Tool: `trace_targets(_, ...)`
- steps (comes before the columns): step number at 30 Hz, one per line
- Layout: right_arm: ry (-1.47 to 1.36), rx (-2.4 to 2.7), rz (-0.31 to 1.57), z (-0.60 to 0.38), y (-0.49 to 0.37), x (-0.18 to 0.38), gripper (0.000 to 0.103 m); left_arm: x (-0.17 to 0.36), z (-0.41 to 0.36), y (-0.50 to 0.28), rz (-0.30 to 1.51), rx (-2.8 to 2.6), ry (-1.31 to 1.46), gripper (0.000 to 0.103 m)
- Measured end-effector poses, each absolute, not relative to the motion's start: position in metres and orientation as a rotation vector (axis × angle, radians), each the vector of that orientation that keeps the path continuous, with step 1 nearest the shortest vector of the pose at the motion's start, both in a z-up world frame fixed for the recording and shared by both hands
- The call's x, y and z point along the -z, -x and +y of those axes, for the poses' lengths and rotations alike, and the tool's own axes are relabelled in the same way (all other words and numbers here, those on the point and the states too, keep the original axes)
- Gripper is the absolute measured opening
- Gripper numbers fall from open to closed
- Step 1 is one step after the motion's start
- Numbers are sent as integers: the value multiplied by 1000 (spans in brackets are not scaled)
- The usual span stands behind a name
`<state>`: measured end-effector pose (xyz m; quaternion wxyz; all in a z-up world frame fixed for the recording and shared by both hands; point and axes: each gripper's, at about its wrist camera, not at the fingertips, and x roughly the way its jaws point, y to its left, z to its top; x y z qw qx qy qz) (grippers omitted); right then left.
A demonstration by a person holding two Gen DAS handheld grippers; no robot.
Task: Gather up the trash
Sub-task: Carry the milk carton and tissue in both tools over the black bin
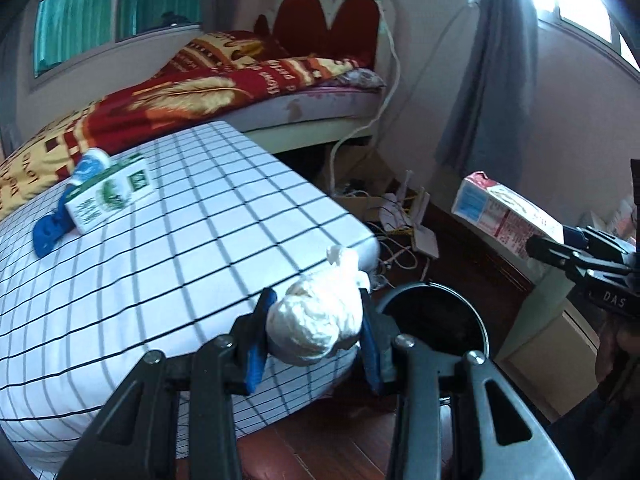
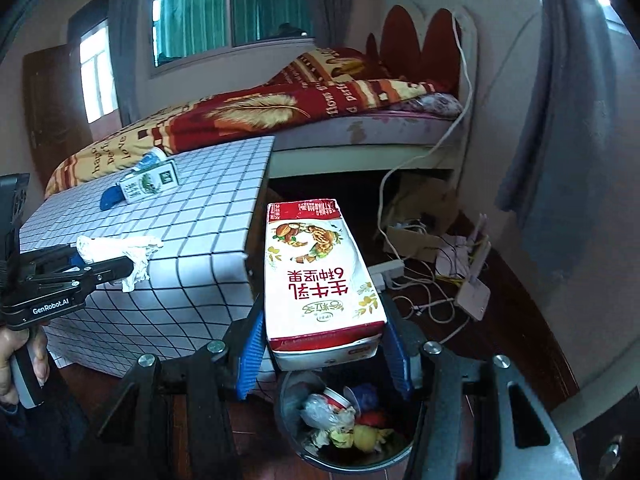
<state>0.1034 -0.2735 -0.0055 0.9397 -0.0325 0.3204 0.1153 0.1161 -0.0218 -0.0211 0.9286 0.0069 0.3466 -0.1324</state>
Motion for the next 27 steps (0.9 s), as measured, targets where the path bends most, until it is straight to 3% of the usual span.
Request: trace_targets(27, -2, -72, 778, -360, -80, 53, 54, 61, -135, -125, 825, 506, -102, 41)
